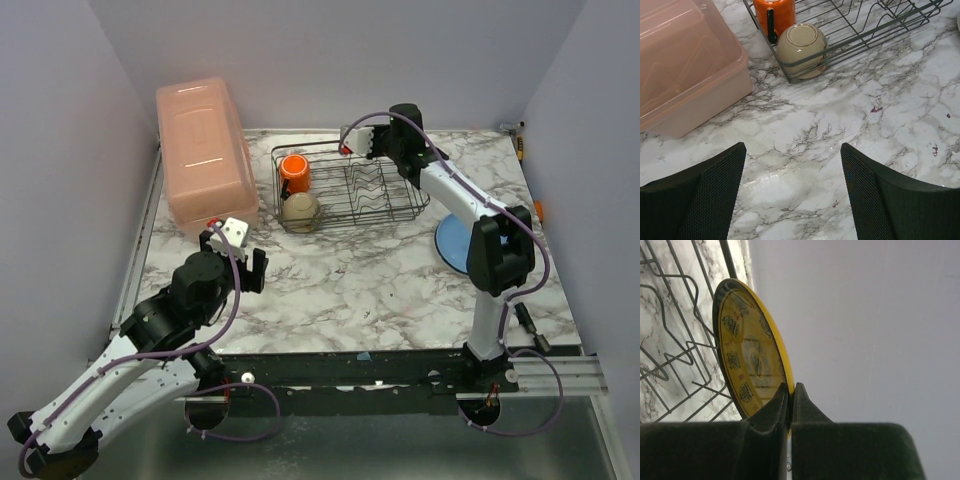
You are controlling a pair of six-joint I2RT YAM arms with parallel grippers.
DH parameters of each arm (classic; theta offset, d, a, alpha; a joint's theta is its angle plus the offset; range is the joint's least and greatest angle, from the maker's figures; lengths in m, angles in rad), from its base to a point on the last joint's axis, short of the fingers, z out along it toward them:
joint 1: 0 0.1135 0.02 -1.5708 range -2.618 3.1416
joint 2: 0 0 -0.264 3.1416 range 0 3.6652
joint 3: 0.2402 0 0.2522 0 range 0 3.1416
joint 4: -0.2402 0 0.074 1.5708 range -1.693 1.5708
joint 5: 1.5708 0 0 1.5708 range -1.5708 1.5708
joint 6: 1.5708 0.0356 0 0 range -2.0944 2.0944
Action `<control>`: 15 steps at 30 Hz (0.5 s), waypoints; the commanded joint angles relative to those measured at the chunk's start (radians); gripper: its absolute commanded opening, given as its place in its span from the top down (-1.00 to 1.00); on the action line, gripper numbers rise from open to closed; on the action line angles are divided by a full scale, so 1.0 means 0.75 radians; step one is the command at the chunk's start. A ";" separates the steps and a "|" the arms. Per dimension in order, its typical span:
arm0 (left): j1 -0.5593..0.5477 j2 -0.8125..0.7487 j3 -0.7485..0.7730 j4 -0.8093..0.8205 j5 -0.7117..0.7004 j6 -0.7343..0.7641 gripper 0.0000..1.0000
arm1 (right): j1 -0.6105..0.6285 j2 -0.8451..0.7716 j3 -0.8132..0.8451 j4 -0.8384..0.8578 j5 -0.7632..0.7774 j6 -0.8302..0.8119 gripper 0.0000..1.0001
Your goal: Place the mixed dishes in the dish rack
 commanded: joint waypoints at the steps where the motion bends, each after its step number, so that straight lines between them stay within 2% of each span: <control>1: -0.004 0.021 -0.014 0.023 -0.007 0.010 -0.54 | -0.007 -0.100 -0.056 0.016 -0.058 -0.013 0.99; 7: -0.005 0.021 -0.015 0.023 -0.008 0.010 -0.54 | -0.007 -0.131 -0.127 0.062 -0.033 -0.015 0.99; 15: -0.004 0.030 -0.014 0.025 -0.006 0.010 -0.54 | -0.008 -0.187 -0.107 0.094 -0.011 0.010 0.99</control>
